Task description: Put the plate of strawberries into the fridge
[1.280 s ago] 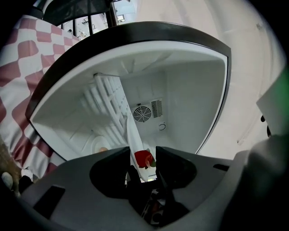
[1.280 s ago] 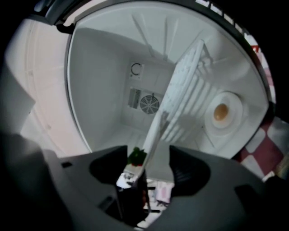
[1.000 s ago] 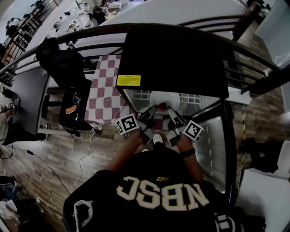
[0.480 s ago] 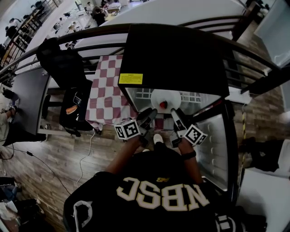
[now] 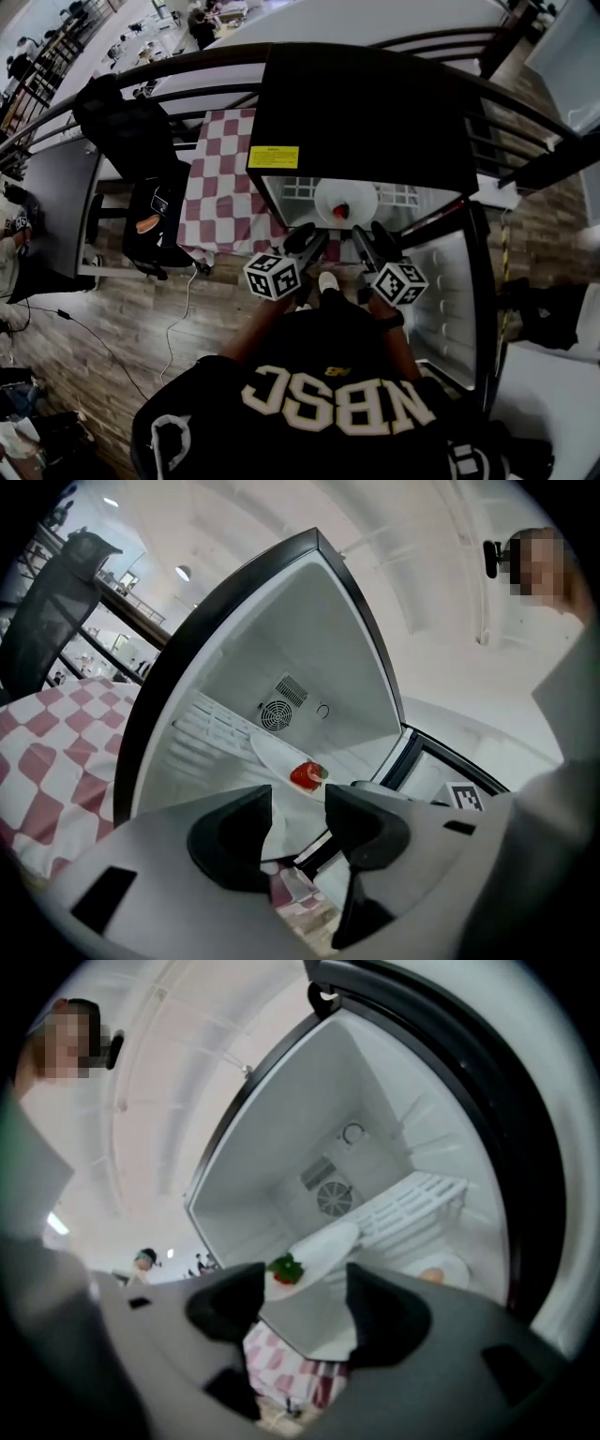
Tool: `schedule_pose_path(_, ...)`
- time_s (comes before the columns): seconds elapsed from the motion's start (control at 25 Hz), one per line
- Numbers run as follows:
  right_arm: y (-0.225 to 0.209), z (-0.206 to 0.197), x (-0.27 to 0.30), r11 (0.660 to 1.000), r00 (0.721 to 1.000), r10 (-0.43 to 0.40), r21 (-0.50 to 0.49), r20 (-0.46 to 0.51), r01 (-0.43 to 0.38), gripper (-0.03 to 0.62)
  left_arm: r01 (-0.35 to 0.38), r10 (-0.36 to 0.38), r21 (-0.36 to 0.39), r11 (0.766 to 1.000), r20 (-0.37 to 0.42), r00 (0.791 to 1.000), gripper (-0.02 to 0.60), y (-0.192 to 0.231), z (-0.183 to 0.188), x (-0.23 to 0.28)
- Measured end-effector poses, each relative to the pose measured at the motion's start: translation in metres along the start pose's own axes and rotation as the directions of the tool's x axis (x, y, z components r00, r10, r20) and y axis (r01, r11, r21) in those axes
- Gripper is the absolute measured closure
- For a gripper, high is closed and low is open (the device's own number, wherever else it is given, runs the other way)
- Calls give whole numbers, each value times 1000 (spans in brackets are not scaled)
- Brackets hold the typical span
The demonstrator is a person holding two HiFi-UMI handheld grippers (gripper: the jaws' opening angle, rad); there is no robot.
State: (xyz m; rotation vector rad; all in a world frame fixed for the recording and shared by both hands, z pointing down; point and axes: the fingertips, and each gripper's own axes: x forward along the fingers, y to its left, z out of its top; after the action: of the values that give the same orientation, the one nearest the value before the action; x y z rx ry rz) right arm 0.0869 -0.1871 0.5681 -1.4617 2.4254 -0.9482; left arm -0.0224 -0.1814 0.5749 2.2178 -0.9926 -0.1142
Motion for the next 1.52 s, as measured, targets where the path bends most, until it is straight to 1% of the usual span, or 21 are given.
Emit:
schedule_pose_path(0.12,0,1,-3,999,1000,-24,-38,1,24,313,-7,7,68,998,-9,1000,394,-4,-1,1)
schedule_pose_path(0.24,1,1,-6,989,998,-57,-137,-11,55,313,-18,22,167,986,-22,1000,396,-8,-1,4)
schedule_pose_path(0.32,1,-2,-6,978,997,-73,-198,-26,67,313,-25,33,215,976,-33,999,401,-9,-3,6)
schedule_pose_path(0.44,4,-5,-4,962,996,-79,-265,-41,66,315,-45,59,289,956,-37,998,417,-6,-5,8)
schedule_pose_path(0.56,11,-7,-3,941,996,-73,-334,-52,51,316,-69,79,354,933,-16,997,437,-7,-1,9)
schedule_pose_path(0.68,16,-12,1,925,995,-75,-378,-71,43,334,-82,89,366,927,-2,996,460,-4,3,10)
schedule_pose_path(0.92,6,-10,6,914,992,-113,-398,-54,83,460,-106,112,365,925,4,994,497,5,4,14)
schedule_pose_path(1.04,3,-7,9,909,991,-121,-407,-50,91,486,-107,113,360,927,3,994,511,7,5,18)
schedule_pose_path(1.2,1,-5,15,906,991,-120,-415,-57,86,503,-112,118,362,925,5,993,518,6,11,25)
schedule_pose_path(1.4,-2,0,24,907,991,-117,-412,-60,82,507,-116,120,374,920,13,993,529,6,22,34)
schedule_pose_path(1.52,-5,3,29,908,992,-116,-411,-58,82,507,-120,129,382,916,2,992,532,8,24,39)
